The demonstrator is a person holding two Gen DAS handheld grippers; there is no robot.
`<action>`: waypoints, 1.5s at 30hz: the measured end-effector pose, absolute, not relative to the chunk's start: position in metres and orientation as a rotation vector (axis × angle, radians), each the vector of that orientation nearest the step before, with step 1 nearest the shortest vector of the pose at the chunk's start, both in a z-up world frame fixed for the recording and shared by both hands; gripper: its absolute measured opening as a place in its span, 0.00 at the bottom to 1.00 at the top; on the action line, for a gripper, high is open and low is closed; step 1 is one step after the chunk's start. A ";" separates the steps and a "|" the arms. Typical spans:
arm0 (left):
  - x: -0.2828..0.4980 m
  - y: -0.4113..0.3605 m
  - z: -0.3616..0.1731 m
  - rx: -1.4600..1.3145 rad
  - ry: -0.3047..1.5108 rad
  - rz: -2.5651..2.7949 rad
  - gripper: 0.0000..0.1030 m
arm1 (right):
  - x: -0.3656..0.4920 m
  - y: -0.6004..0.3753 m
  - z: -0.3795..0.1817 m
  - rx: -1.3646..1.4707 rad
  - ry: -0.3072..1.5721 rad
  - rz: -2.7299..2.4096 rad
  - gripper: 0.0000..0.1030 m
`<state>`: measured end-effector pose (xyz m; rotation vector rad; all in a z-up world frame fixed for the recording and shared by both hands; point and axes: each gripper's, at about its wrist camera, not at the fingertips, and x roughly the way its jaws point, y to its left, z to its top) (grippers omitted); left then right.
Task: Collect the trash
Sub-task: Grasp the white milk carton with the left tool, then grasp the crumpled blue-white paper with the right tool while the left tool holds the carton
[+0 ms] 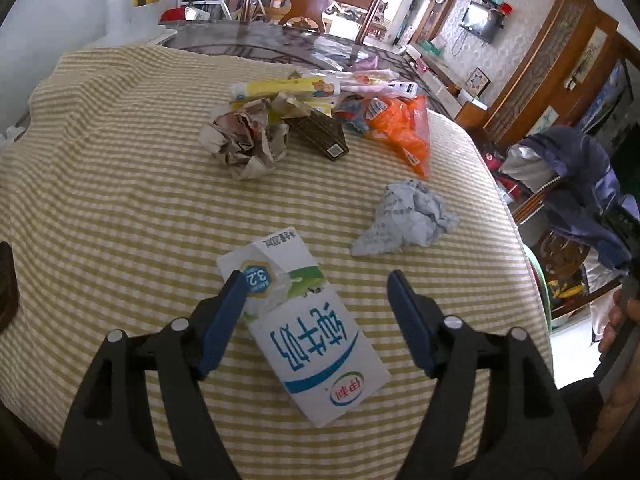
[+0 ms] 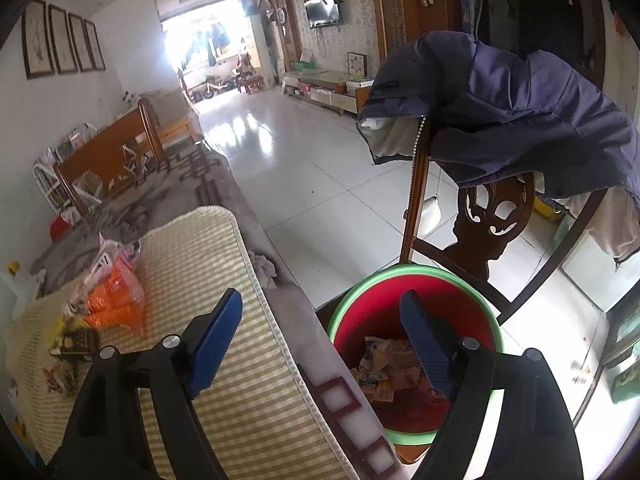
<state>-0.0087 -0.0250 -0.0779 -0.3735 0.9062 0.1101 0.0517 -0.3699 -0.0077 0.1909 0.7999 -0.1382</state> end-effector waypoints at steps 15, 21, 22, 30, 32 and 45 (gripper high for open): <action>-0.007 -0.016 -0.109 -0.397 0.959 0.077 0.62 | 0.057 -0.336 -0.018 0.080 0.849 -0.070 0.76; -0.008 0.008 -0.101 -0.418 0.965 0.053 0.57 | 0.060 -0.322 -0.025 0.044 0.879 -0.026 0.77; -0.008 0.012 -0.101 -0.425 0.967 0.062 0.57 | 0.061 -0.320 -0.026 0.052 0.885 -0.016 0.77; -0.011 0.016 -0.106 -0.417 0.952 0.096 0.58 | 0.078 -0.252 -0.046 0.214 0.990 0.292 0.77; -0.010 0.016 -0.106 -0.421 0.948 0.096 0.58 | 0.080 -0.221 -0.059 0.180 1.027 0.376 0.77; -0.008 0.022 -0.107 -0.466 0.936 0.095 0.58 | 0.082 -0.160 -0.094 0.220 1.156 0.586 0.57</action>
